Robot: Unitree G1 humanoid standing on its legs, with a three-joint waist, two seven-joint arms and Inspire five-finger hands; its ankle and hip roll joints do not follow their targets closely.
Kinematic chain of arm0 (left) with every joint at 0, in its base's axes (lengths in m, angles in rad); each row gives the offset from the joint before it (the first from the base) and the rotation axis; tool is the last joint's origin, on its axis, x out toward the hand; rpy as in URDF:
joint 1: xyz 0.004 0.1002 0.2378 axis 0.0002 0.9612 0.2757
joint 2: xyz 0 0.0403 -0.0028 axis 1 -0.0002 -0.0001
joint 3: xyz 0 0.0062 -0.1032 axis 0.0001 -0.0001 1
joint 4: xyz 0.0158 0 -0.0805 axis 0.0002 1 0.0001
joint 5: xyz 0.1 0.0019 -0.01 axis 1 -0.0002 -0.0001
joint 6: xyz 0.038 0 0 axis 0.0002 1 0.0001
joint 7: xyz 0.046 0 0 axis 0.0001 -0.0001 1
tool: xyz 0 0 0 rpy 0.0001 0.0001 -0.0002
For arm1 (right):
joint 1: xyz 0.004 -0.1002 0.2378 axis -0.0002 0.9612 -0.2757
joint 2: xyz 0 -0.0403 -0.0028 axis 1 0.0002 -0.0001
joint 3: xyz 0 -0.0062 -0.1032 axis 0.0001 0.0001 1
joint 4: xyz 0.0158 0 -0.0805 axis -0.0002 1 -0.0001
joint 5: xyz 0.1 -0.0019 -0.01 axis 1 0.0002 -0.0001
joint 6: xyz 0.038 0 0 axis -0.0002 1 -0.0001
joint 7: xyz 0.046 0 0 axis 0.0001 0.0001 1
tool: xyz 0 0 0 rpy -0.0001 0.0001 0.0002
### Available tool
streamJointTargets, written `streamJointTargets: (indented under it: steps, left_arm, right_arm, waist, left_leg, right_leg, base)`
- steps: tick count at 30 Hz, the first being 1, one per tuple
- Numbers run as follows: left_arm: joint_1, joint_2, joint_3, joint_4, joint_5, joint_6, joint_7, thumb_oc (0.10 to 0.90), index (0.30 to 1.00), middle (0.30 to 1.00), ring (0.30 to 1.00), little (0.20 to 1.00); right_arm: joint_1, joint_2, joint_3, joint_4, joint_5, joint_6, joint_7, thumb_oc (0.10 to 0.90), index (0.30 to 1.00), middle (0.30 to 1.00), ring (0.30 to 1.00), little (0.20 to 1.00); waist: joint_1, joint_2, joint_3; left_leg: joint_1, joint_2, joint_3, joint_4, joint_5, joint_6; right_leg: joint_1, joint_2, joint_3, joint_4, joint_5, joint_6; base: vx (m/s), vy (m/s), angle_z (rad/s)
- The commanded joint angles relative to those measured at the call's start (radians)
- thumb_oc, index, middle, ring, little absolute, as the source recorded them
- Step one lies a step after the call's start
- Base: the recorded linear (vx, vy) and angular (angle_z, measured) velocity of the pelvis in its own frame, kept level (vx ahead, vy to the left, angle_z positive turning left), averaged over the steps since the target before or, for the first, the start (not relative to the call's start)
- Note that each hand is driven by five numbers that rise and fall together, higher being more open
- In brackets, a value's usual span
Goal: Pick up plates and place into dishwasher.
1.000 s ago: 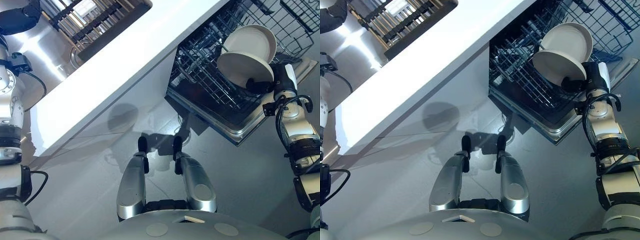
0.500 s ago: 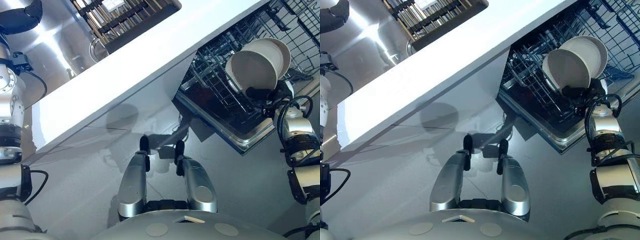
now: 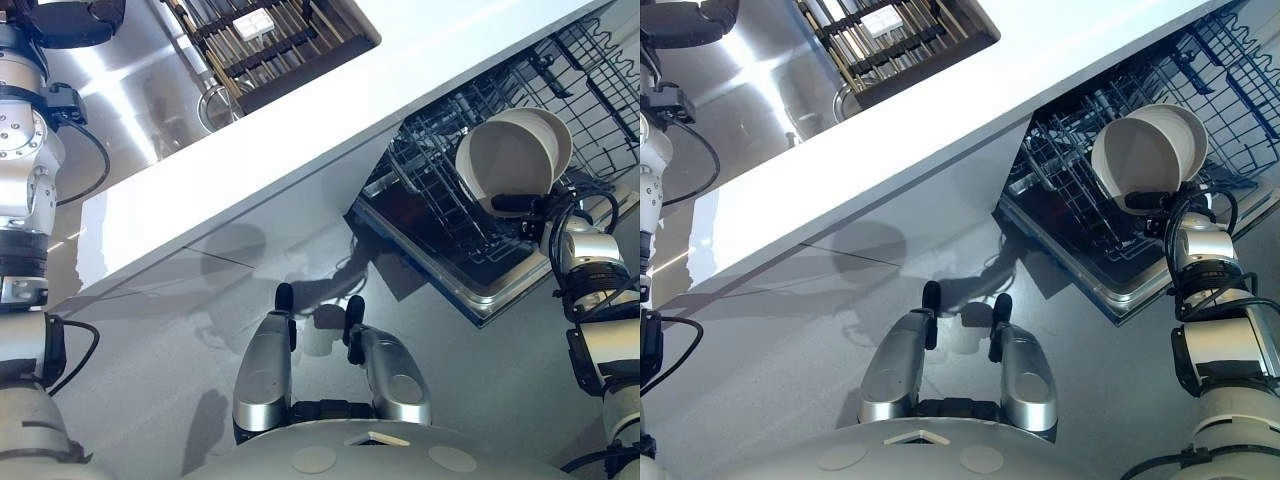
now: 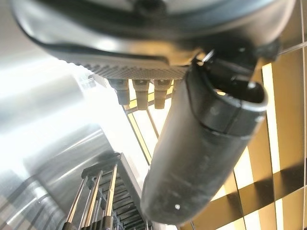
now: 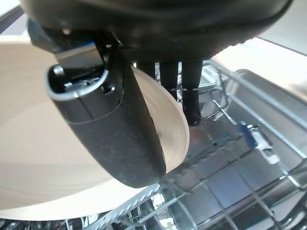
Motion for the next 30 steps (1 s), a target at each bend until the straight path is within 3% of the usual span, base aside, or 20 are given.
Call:
streamJointTargets:
  steps: [1,5,13,30]
  left_arm:
    - [-0.04,0.059,-0.009,-0.089,-0.018,-0.091,0.022,0.8,0.9,0.9,0.9,0.9]
    - [0.016,0.029,0.021,-0.083,-0.009,-0.139,0.041,0.8,0.9,0.9,0.9,0.9]
    - [0.061,-0.002,0.052,-0.083,-0.011,-0.154,0.046,0.8,0.9,0.9,0.9,0.9]
    - [0.143,0.003,0.108,-0.083,-0.023,-0.172,0.03,0.8,0.9,0.9,0.9,0.9]
  right_arm:
    - [-0.051,0.011,0.069,-0.114,-0.082,-0.15,-0.128,0.8,0.9,0.9,0.9,0.9]
    - [-0.017,0.039,0.045,-0.254,-0.129,-0.172,-0.215,0.8,0.9,0.9,0.9,0.9]
    - [0.037,0.017,0.029,-0.306,-0.208,-0.153,-0.155,0.8,0.9,0.9,0.9,0.9]
    - [0.097,0.011,-0.027,-0.365,-0.172,-0.181,-0.138,0.8,0.9,0.9,0.9,0.9]
  waist:
    - [-0.005,0.015,-0.136]
    - [-0.025,0.029,-0.134]
    - [-0.053,0.039,-0.161]
    - [-0.077,0.058,-0.22]
  left_leg:
    - [0.099,-0.025,0.075,-0.176,-0.004,-0.006]
    - [0.093,-0.032,0.087,-0.168,-0.009,-0.002]
    - [0.122,-0.041,0.105,-0.172,-0.02,-0.002]
    - [0.202,-0.038,0.133,-0.229,-0.022,-0.004]
  right_leg:
    - [-0.013,-0.005,0.028,0.124,-0.125,0.052]
    - [-0.037,-0.003,0.049,0.136,-0.121,0.055]
    - [-0.016,0.0,0.064,0.106,-0.117,0.063]
    - [0.044,0.001,0.057,0.071,-0.124,0.079]
  base:
    - [-0.05,0.029,0.01]
    - [-0.08,0.066,-0.01]
    - [-0.01,0.048,-0.04]
    - [-0.01,0.008,-0.07]
